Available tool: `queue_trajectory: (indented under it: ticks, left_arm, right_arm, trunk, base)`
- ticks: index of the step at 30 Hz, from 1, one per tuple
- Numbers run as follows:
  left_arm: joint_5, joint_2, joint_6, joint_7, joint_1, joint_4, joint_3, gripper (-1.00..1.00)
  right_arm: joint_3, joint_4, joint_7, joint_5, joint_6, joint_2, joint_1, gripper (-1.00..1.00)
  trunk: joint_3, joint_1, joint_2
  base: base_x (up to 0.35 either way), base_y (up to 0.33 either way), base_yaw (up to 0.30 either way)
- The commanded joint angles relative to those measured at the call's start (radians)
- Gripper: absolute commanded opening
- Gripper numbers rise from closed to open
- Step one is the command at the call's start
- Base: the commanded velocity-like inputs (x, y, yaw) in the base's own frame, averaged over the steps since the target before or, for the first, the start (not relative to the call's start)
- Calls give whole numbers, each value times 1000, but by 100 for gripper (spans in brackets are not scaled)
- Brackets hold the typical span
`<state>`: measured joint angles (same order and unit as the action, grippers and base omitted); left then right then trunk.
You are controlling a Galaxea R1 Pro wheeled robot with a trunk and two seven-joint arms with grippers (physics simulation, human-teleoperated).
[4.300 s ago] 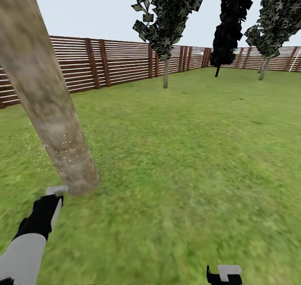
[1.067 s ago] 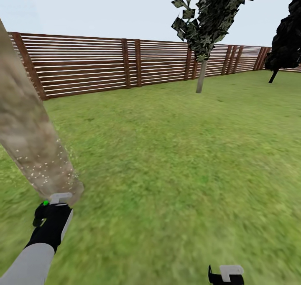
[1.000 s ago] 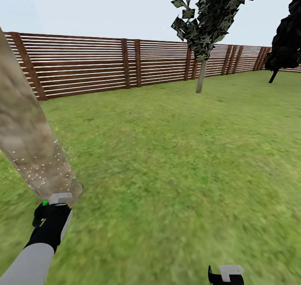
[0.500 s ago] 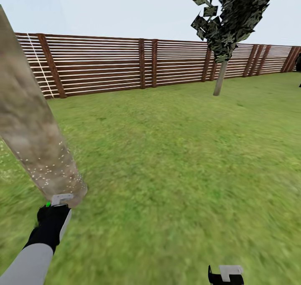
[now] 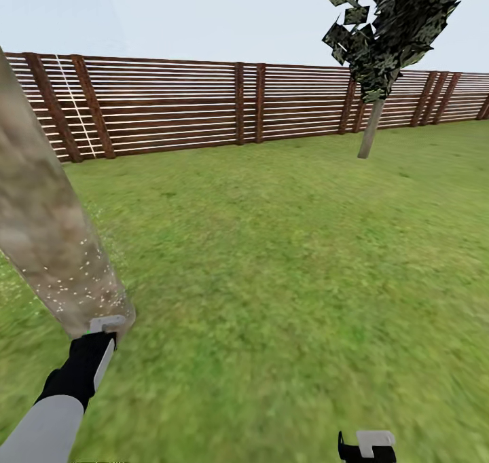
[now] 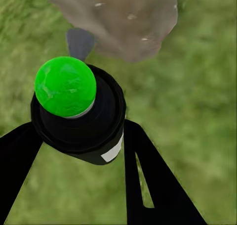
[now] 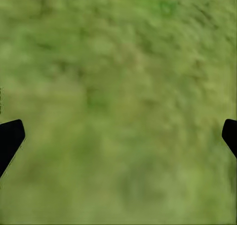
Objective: In the garden, pick up the pesticide atomizer on the floor and spray pesticide onto both trees until each tree trunk is fully covered.
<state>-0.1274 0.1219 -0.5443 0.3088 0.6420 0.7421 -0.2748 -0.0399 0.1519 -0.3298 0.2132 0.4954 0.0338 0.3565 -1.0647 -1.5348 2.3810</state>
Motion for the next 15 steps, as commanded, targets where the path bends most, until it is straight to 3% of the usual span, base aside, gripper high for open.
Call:
queue_trajectory:
  ticks: [1,11,15]
  left_arm:
    - [1,5,1,2,0,0,0,-100]
    - [0,15,0,6,-1,0,-1,-100]
    - [0,16,0,4,-1,-6,-39,-100]
  right_arm:
    - [0,0,0,0,0,0,0,100]
    - [0,0,0,0,0,0,0,100]
    - [0,0,0,0,-1,0,0,100]
  trunk:
    - [0,0,0]
    - [0,0,0]
    - [0,0,0]
  base:
    - [30,-24,202]
    - [2,-2,271]
    - [0,0,277]
